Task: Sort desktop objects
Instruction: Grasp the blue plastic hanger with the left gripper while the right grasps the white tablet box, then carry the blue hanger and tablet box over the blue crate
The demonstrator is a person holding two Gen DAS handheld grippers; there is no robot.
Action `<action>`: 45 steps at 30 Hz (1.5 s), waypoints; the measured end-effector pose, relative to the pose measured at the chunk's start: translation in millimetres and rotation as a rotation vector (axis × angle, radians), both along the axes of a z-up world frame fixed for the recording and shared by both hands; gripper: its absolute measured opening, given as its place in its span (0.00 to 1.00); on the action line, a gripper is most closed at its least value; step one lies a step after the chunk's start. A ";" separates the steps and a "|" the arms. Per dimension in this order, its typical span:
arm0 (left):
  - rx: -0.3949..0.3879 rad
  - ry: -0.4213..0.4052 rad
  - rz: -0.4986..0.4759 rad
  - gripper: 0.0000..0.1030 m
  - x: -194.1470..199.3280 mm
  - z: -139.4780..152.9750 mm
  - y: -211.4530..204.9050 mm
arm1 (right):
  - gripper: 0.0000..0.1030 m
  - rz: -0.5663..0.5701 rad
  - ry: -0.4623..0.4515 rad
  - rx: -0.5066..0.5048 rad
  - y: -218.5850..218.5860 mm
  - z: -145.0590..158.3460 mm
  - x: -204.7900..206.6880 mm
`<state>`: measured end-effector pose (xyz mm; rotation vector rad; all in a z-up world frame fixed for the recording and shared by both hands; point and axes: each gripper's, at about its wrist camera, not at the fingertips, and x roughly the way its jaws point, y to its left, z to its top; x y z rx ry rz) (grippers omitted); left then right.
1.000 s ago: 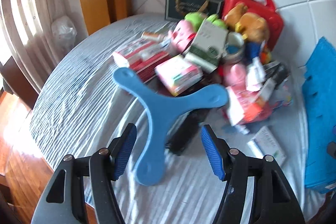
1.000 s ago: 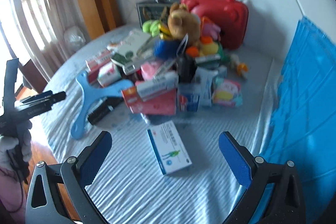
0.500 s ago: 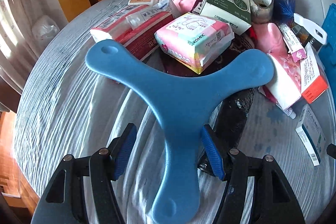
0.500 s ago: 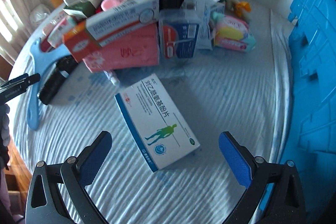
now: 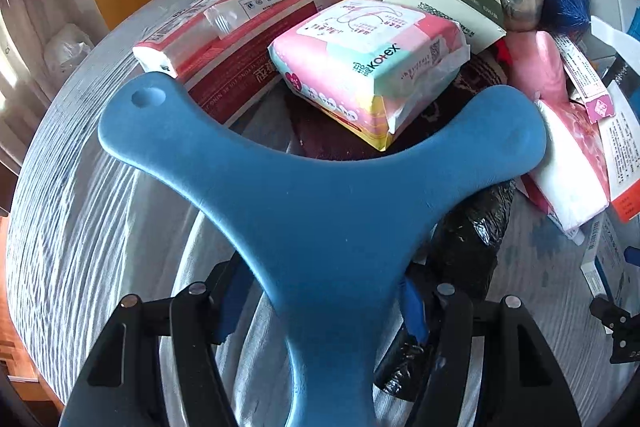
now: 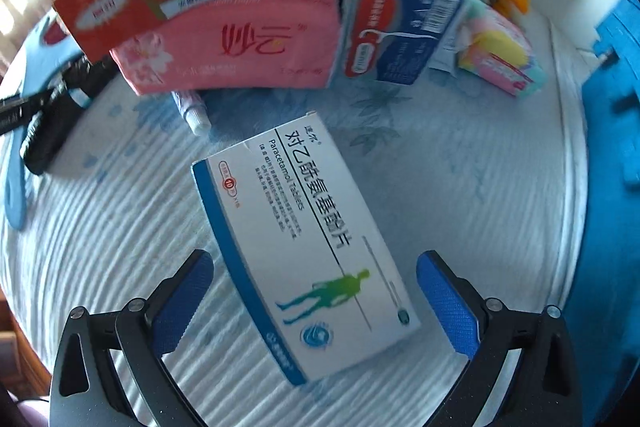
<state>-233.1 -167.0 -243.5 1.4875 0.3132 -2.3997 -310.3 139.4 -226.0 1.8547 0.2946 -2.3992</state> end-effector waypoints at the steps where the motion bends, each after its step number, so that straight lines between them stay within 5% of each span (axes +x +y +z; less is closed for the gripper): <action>1: 0.002 0.007 0.002 0.61 0.5 0.8 -0.3 | 1.00 0.010 -0.002 -0.008 0.6 -0.5 -2.8; 3: 0.014 0.006 0.008 0.61 2.6 1.1 -1.2 | 1.00 0.015 -0.006 -0.017 2.6 -0.7 -6.8; 5: 0.037 0.017 0.014 0.45 7.0 2.2 -2.9 | 1.00 0.009 -0.012 -0.024 5.6 -0.6 -10.7; 8: 0.047 0.025 0.035 0.45 14.2 6.3 -5.9 | 0.97 -0.003 -0.020 -0.044 8.0 0.3 -10.8; 10: 0.043 0.035 0.043 0.45 19.5 11.7 -6.8 | 0.81 0.001 -0.017 -0.078 7.4 4.8 -7.2; 18: -0.054 0.118 0.061 0.45 46.6 57.5 -4.0 | 0.78 0.023 0.035 -0.083 2.4 29.3 12.5; 32: -0.107 0.280 0.043 0.45 86.3 144.5 19.6 | 0.78 0.042 0.311 -0.124 -4.4 144.3 40.8; 45: -0.119 0.465 -0.149 0.45 72.3 221.2 112.8 | 0.78 -0.034 0.655 -0.107 30.1 269.1 103.0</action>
